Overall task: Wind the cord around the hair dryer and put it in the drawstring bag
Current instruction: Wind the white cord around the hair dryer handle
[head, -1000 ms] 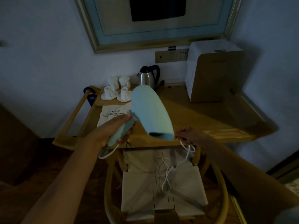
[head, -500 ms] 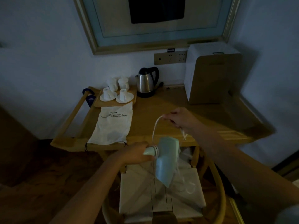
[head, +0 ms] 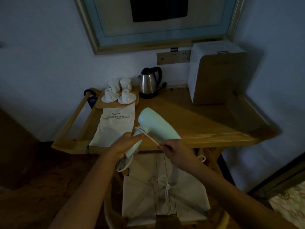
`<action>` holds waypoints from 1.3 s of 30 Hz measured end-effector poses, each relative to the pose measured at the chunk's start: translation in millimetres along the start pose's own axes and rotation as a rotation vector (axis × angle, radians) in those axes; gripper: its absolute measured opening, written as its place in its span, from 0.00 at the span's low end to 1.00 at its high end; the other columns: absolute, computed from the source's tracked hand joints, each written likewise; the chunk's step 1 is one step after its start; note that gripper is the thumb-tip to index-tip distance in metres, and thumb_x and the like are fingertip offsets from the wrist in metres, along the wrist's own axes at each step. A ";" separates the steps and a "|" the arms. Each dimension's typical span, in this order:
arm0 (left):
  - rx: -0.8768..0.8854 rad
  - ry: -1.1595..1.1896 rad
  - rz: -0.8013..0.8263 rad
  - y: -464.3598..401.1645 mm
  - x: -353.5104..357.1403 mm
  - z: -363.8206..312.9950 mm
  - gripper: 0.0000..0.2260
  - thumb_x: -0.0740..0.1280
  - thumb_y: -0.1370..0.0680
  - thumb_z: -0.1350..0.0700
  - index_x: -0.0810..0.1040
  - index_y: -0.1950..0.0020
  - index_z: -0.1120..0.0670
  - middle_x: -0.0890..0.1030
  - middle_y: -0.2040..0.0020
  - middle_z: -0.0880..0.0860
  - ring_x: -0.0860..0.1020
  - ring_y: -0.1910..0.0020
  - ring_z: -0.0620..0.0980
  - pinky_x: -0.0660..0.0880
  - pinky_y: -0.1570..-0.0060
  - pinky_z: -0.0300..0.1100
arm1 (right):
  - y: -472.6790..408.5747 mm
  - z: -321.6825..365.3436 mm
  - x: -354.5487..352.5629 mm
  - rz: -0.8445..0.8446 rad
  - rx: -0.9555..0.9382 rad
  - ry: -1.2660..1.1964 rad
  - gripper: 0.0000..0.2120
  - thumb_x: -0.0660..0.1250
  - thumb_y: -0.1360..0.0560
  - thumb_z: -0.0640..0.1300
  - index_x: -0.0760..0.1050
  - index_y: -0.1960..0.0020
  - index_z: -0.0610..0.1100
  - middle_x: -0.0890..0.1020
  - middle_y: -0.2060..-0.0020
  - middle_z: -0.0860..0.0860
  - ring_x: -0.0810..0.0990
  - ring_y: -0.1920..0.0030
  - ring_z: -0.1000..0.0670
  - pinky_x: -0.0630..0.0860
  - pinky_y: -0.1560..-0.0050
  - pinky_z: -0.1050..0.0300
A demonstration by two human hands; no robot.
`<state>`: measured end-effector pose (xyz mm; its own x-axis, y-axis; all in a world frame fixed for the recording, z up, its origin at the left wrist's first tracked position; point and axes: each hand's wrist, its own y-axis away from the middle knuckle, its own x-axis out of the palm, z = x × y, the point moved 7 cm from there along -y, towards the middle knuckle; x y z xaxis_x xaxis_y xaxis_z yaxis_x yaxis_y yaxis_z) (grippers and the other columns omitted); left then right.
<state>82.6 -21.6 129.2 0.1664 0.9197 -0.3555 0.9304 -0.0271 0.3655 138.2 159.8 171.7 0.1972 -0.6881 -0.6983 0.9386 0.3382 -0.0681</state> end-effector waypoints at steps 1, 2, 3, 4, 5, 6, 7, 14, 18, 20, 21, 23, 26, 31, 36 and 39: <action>-0.003 0.072 0.021 1.3 0.4 0.5 0.11 0.66 0.25 0.49 0.77 0.54 0.57 0.78 0.64 0.57 0.77 0.77 0.46 0.74 0.76 0.38 | 0.2 -8.2 1.7 -0.025 0.023 0.023 0.11 0.59 0.21 0.44 0.79 0.50 0.42 0.79 0.64 0.51 0.72 0.68 0.57 0.65 0.71 0.67; -0.006 0.141 0.049 3.0 2.2 -0.3 0.11 0.67 0.25 0.49 0.77 0.54 0.57 0.77 0.64 0.57 0.77 0.77 0.46 0.74 0.76 0.38 | 1.1 -16.2 2.9 -0.057 0.048 0.032 0.10 0.59 0.22 0.43 0.79 0.52 0.42 0.78 0.66 0.52 0.72 0.69 0.57 0.65 0.72 0.68; -0.014 0.218 0.074 3.9 4.1 -0.1 0.12 0.67 0.25 0.47 0.77 0.55 0.56 0.78 0.64 0.56 0.77 0.76 0.46 0.74 0.76 0.38 | 3.0 -22.2 3.4 -0.095 0.061 0.037 0.09 0.59 0.22 0.43 0.78 0.54 0.42 0.76 0.69 0.54 0.70 0.71 0.57 0.64 0.73 0.68; -0.039 0.309 0.096 5.2 6.6 -0.3 0.14 0.65 0.25 0.44 0.77 0.57 0.55 0.78 0.66 0.54 0.77 0.76 0.46 0.75 0.76 0.38 | 5.7 -25.5 3.6 -0.139 0.058 0.059 0.09 0.59 0.22 0.43 0.76 0.56 0.43 0.73 0.71 0.55 0.69 0.72 0.57 0.64 0.74 0.67; -0.080 0.399 0.116 5.6 9.6 0.1 0.17 0.64 0.26 0.41 0.77 0.58 0.56 0.78 0.69 0.54 0.76 0.77 0.47 0.74 0.77 0.38 | 8.5 -27.3 4.2 -0.187 0.038 0.100 0.09 0.59 0.22 0.43 0.75 0.58 0.43 0.74 0.71 0.53 0.70 0.72 0.56 0.63 0.74 0.66; -0.123 0.448 0.126 6.4 12.6 -0.2 0.21 0.63 0.26 0.39 0.77 0.58 0.57 0.78 0.71 0.54 0.75 0.78 0.48 0.73 0.79 0.38 | 11.7 -28.5 5.2 -0.232 0.007 0.144 0.09 0.60 0.22 0.43 0.75 0.58 0.43 0.76 0.70 0.51 0.72 0.71 0.52 0.65 0.72 0.60; -0.145 0.442 0.119 6.8 14.4 -0.7 0.23 0.62 0.26 0.38 0.77 0.57 0.59 0.77 0.72 0.55 0.74 0.80 0.48 0.71 0.80 0.38 | 14.4 -28.6 6.7 -0.266 -0.034 0.171 0.09 0.60 0.22 0.43 0.75 0.57 0.42 0.78 0.68 0.48 0.75 0.69 0.50 0.68 0.70 0.56; -0.034 0.436 0.046 16.0 0.4 -20.3 0.20 0.58 0.24 0.38 0.76 0.56 0.55 0.76 0.65 0.53 0.75 0.74 0.47 0.74 0.75 0.38 | 28.4 -55.1 53.5 0.249 0.047 -0.381 0.12 0.54 0.20 0.43 0.76 0.54 0.47 0.73 0.71 0.53 0.72 0.71 0.55 0.70 0.67 0.62; 0.067 0.576 0.175 21.8 -9.5 -41.6 0.21 0.59 0.27 0.37 0.74 0.53 0.56 0.75 0.70 0.52 0.67 0.81 0.45 0.64 0.80 0.33 | 30.1 -73.9 57.5 0.398 0.131 -0.415 0.14 0.53 0.20 0.42 0.76 0.50 0.36 0.75 0.67 0.49 0.74 0.66 0.50 0.72 0.63 0.60; 0.129 0.586 0.203 27.7 -14.8 -51.1 0.20 0.59 0.28 0.38 0.73 0.57 0.55 0.74 0.72 0.50 0.66 0.81 0.45 0.62 0.80 0.33 | 21.9 -80.2 47.8 0.375 0.189 -0.378 0.14 0.55 0.20 0.43 0.77 0.56 0.42 0.77 0.65 0.46 0.74 0.66 0.51 0.72 0.65 0.62; 0.160 0.566 0.216 30.9 -17.1 -55.2 0.19 0.60 0.28 0.38 0.73 0.59 0.54 0.74 0.72 0.51 0.66 0.81 0.45 0.61 0.80 0.34 | 15.3 -81.9 40.6 0.338 0.209 -0.374 0.14 0.55 0.20 0.43 0.77 0.58 0.44 0.77 0.65 0.44 0.74 0.68 0.52 0.71 0.66 0.62; 0.222 0.472 0.228 40.9 -23.6 -61.2 0.19 0.61 0.30 0.39 0.74 0.60 0.55 0.73 0.70 0.53 0.67 0.81 0.46 0.63 0.80 0.35 | 0.2 -83.2 23.7 0.256 0.231 -0.343 0.14 0.57 0.20 0.44 0.76 0.60 0.45 0.76 0.68 0.44 0.72 0.71 0.54 0.69 0.68 0.60; 0.398 0.190 0.276 60.6 -28.1 -76.7 0.15 0.67 0.30 0.38 0.77 0.57 0.50 0.79 0.70 0.51 0.75 0.76 0.44 0.71 0.78 0.35 | -19.9 -83.6 5.4 0.195 0.265 -0.239 0.12 0.60 0.22 0.42 0.79 0.54 0.36 0.80 0.60 0.34 0.79 0.67 0.50 0.74 0.61 0.52; 0.504 -0.571 0.460 77.9 9.0 -87.0 0.12 0.73 0.32 0.45 0.75 0.52 0.34 0.80 0.56 0.35 0.77 0.56 0.33 0.72 0.60 0.25 | -50.9 -77.9 -28.9 0.049 0.304 -0.275 0.09 0.61 0.23 0.36 0.77 0.60 0.41 0.78 0.65 0.46 0.74 0.65 0.52 0.72 0.60 0.59; 0.423 -0.935 0.463 59.0 39.9 -40.6 0.24 0.72 0.34 0.38 0.75 0.42 0.44 0.76 0.53 0.39 0.75 0.58 0.35 0.71 0.61 0.29 | -78.2 -49.5 -68.5 -0.071 0.243 -0.131 0.09 0.65 0.24 0.46 0.79 0.59 0.44 0.76 0.70 0.52 0.72 0.71 0.56 0.67 0.73 0.67; 0.369 -0.906 0.366 45.7 38.4 -22.3 0.24 0.72 0.33 0.38 0.75 0.40 0.46 0.74 0.57 0.38 0.74 0.61 0.35 0.68 0.65 0.27 | -80.5 -14.7 -76.0 -0.071 0.148 -0.106 0.07 0.65 0.25 0.47 0.78 0.60 0.50 0.77 0.68 0.54 0.73 0.69 0.56 0.68 0.70 0.66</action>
<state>124.2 21.2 151.5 0.4987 0.1977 -0.8439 0.7905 -0.5032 0.3492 43.5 194.4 219.8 0.1501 -0.7736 -0.6157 0.9811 0.1936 -0.0041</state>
